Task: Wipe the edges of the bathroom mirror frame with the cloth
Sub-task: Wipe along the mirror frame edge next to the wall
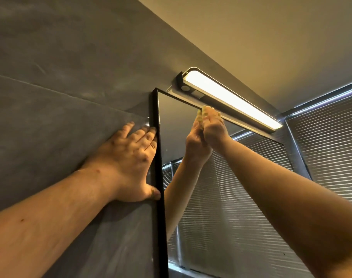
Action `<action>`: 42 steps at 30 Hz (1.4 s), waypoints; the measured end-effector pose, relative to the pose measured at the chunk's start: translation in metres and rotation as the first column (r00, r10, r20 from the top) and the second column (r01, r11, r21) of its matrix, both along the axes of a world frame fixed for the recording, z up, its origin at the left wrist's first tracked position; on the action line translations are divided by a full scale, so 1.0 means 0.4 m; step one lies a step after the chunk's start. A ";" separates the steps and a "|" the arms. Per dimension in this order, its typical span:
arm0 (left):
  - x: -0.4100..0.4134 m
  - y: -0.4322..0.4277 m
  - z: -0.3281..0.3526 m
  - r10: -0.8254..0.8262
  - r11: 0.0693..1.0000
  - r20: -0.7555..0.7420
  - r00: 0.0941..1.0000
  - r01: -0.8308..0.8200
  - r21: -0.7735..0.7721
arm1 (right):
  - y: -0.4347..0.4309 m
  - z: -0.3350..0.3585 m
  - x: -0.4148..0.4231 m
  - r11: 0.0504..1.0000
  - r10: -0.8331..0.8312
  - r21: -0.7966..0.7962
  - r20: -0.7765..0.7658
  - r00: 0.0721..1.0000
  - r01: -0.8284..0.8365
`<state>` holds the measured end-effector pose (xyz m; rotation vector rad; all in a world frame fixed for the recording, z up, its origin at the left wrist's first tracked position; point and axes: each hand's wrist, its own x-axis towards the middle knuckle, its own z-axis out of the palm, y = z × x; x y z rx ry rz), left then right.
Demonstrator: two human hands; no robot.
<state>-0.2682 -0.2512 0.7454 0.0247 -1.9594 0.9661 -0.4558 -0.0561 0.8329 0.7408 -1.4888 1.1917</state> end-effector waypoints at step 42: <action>0.019 -0.013 -0.009 -0.185 0.982 -0.051 0.981 0.182 -0.047 | -0.181 -0.026 0.221 0.967 0.100 0.249 -0.160 0.982 -0.058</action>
